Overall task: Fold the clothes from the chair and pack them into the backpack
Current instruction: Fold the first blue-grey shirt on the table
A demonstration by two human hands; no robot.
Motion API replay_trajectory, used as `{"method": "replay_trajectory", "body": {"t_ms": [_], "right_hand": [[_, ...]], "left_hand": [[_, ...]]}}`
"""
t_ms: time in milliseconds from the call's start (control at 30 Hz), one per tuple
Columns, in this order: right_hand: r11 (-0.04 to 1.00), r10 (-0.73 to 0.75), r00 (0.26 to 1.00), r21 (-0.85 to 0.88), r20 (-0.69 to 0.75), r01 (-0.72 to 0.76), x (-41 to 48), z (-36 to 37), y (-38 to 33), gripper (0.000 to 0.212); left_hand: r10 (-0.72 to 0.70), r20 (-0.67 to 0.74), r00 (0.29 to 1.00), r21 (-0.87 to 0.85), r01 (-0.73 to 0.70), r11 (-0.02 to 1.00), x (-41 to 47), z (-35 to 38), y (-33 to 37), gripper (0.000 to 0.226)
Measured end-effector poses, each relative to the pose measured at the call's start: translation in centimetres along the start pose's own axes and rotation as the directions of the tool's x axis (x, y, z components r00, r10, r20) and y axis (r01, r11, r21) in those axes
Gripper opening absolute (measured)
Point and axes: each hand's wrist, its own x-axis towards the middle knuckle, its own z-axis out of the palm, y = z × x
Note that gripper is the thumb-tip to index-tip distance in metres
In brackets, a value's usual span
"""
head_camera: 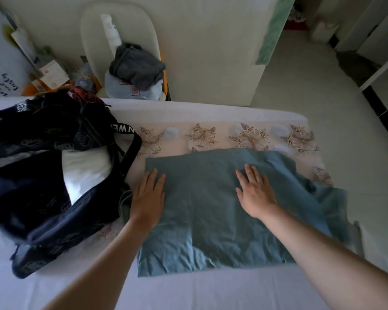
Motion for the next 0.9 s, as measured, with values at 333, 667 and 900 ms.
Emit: {"method": "replay_trajectory", "body": {"t_ms": [333,667,900], "right_hand": [[0.900,-0.411,0.907,0.119,-0.085,0.419,-12.5,5.5,-9.5,0.064],[0.898,-0.431,0.900,-0.065,0.066,0.435,-16.4,4.7,-10.7,0.072],[0.950,-0.296,0.955,-0.106,-0.015,0.293,-17.7,3.5,-12.4,0.067]], "left_hand": [[-0.385,0.072,0.920,-0.113,0.391,0.913,-15.7,-2.3,2.8,0.031],[-0.547,0.265,0.794,-0.431,0.605,0.670,-18.9,-4.5,1.2,0.017],[0.031,0.022,0.999,-0.149,-0.027,0.988,-19.4,-2.6,-1.0,0.055]]}}
